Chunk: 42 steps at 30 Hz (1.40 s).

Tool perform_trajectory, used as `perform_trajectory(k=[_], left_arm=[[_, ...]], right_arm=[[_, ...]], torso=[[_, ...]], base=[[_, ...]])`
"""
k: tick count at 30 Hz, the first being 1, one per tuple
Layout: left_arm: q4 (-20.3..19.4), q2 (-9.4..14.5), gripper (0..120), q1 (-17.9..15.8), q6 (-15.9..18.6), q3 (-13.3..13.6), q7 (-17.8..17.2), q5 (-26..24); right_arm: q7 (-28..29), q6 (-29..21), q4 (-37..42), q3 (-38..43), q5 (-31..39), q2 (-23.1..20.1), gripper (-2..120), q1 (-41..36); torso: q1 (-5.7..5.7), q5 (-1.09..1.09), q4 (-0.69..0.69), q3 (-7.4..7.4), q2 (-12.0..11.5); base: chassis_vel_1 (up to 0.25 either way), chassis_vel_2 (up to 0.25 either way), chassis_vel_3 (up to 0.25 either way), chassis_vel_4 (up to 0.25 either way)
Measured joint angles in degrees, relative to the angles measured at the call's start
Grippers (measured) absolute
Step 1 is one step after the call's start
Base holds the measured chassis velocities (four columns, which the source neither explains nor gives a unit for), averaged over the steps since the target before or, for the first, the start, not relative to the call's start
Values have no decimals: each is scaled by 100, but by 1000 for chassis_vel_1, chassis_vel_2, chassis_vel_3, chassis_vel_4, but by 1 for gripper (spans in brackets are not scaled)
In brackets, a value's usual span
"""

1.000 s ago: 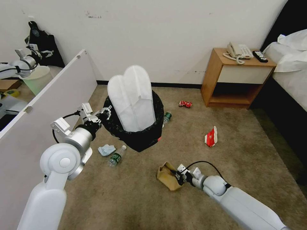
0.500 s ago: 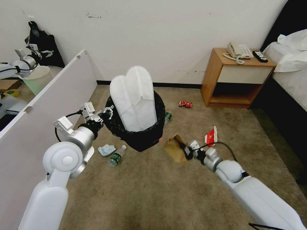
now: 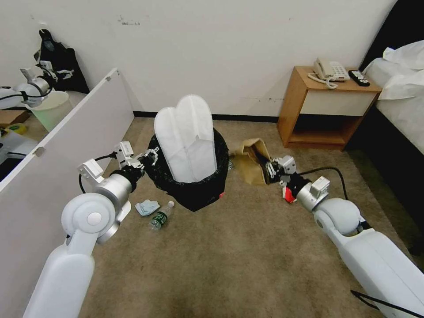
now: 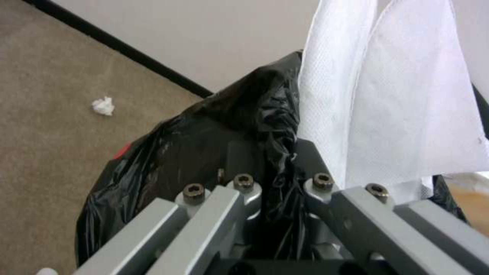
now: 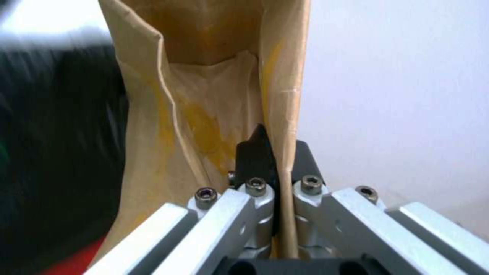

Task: Pick up the trash bin, then pick up the garbage from the floor and place it into the trash bin.

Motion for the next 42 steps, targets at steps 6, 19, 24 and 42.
perform_trajectory(k=[6, 19, 24, 42], left_arm=[[-1, 60, 4, 66, 5, -29, -4, -16], [115, 42, 4, 28, 17, 293, -22, 39], [171, 21, 4, -11, 18, 383, -32, 71], [308, -24, 4, -85, 5, 753, -53, 21]], right_arm=[[9, 19, 328, 19, 165, -15, 0, 88], [-160, 150, 822, 76, 459, -69, 0, 191], [-243, 173, 1029, 98, 558, -90, 0, 189], [-355, 142, 1437, -8, 730, -116, 0, 311]], torso=[[0, 1, 0, 0, 0], [0, 1, -1, 0, 0], [0, 1, -1, 0, 0], [0, 1, -1, 0, 0]], base=[[0, 0, 0, 0], [0, 0, 0, 0], [0, 0, 0, 0], [0, 0, 0, 0]])
